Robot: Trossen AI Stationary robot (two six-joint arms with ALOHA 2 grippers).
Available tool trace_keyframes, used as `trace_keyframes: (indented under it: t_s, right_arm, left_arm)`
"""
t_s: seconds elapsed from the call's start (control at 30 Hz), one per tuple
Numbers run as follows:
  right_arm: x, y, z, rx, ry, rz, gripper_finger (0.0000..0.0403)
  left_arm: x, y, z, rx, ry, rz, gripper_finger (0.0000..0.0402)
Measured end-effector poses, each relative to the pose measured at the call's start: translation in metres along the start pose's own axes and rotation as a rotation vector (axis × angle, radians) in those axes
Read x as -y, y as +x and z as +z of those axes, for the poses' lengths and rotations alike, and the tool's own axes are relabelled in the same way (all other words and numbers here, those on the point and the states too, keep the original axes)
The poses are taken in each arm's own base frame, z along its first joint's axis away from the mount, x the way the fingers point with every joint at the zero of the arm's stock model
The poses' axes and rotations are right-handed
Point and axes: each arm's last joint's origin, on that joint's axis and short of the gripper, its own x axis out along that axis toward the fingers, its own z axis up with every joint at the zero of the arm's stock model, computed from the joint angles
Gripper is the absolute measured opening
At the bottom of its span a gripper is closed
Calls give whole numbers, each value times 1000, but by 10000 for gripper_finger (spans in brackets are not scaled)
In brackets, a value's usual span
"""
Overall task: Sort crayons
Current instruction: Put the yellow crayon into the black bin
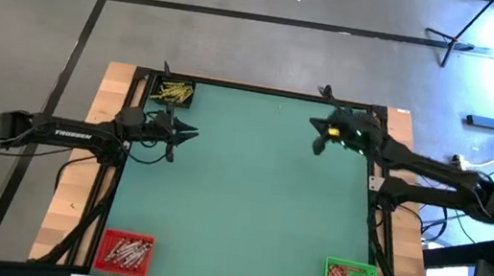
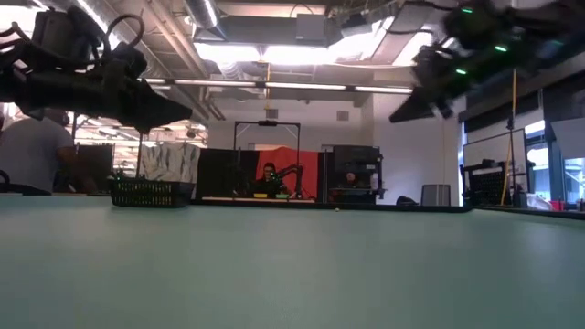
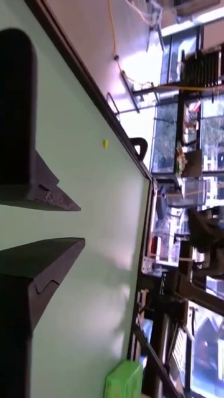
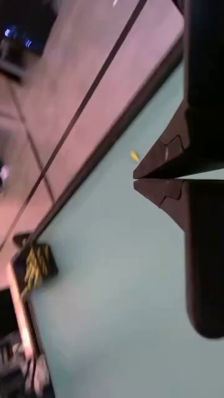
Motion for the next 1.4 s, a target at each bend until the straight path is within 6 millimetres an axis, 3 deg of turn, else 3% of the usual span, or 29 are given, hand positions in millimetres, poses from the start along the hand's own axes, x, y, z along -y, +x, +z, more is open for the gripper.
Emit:
trace_keyframes:
  t_s: [0.2, 0.43, 0.63, 0.83, 1.17, 1.4]
  right_arm:
    - [9, 50, 55, -141, 4, -86, 5]
    - [29, 124, 81, -368, 42, -140, 15]
    - [32, 171, 82, -511, 41, -143, 91]
    - [35, 194, 71, -582, 81, -104, 158]
    - [55, 219, 37, -667, 231, -159, 149]
    - [57, 233, 19, -699, 265, -144, 139]
  left_arm:
    - [4, 1, -2, -16, -1, 5, 64]
    - [6, 1, -1, -4, 24, -4, 64]
    - [6, 1, -1, -6, 23, -4, 64]
    - [6, 1, -1, -6, 24, -3, 64]
    - [6, 1, -1, -5, 24, -3, 64]
    - [6, 1, -1, -5, 24, -3, 64]
